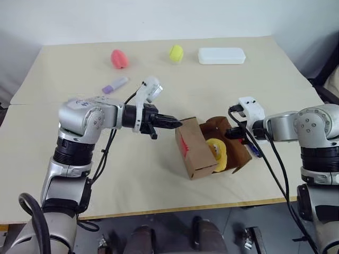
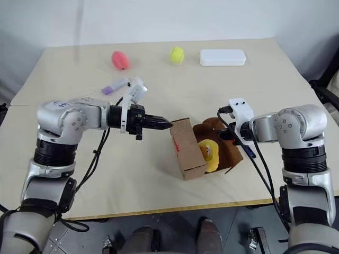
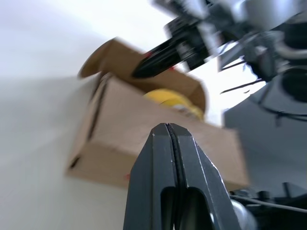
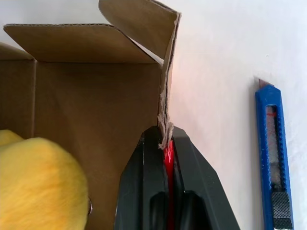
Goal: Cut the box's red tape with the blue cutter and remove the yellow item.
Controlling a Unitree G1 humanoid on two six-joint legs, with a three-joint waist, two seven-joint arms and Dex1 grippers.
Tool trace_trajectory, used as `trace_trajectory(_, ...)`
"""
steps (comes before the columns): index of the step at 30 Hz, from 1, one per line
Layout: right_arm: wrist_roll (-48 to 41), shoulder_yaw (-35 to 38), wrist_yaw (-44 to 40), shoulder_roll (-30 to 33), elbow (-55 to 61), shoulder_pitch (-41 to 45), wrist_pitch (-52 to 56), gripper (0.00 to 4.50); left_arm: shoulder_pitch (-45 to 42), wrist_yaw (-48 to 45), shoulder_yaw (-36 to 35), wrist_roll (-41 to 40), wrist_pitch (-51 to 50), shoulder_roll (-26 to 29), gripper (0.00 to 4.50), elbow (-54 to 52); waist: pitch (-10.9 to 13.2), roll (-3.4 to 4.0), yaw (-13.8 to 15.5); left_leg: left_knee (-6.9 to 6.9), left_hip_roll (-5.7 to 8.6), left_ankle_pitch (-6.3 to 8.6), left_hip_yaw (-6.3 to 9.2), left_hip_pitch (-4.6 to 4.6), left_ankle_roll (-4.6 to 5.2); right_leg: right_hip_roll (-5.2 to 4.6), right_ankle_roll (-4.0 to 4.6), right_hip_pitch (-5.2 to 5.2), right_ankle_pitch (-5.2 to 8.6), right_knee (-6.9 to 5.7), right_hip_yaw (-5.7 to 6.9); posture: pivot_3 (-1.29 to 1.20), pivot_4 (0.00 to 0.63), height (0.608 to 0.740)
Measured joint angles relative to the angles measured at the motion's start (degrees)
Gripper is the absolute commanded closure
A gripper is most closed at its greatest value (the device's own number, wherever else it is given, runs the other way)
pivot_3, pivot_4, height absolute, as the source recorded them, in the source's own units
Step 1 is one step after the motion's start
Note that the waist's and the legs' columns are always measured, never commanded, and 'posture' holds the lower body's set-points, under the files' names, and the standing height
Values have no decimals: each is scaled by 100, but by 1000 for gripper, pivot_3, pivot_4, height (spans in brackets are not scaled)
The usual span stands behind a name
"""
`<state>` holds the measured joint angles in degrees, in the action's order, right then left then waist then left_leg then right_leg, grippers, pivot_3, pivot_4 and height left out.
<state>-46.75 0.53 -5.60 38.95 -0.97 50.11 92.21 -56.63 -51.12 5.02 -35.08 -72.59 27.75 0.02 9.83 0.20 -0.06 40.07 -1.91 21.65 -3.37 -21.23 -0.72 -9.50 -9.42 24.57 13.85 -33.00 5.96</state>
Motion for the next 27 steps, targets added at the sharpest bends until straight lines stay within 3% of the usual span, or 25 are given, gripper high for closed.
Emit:
trace_trajectory(7,199,2,-162,-63,106,5,0,4443,-103,-195,1300,414,616,-312,4500,104,0,0,-12,-1,1,-1,-2,1,-1,0,0,1,0,-1,0,0,150,740)
trace_trajectory(15,200,86,-186,-86,254,15,1,4443,-413,-1102,2513,1264,1936,70,4500,276,-1,1,-13,3,1,-1,-6,8,-2,0,0,-2,0,-4,-2,0,150,740)
trace_trajectory(20,124,153,-175,-69,304,17,0,4443,-499,-1457,2794,1726,2522,297,4500,291,-2,3,-15,10,0,-2,-9,19,-2,0,2,-5,0,-22,-9,0,150,740)
trace_trajectory(27,-128,192,-122,106,318,37,1,4443,-237,-1679,2790,1946,2547,802,4500,-47,-4,4,16,25,-1,-2,-10,28,-2,-1,3,-10,0,-43,-19,0,150,740)
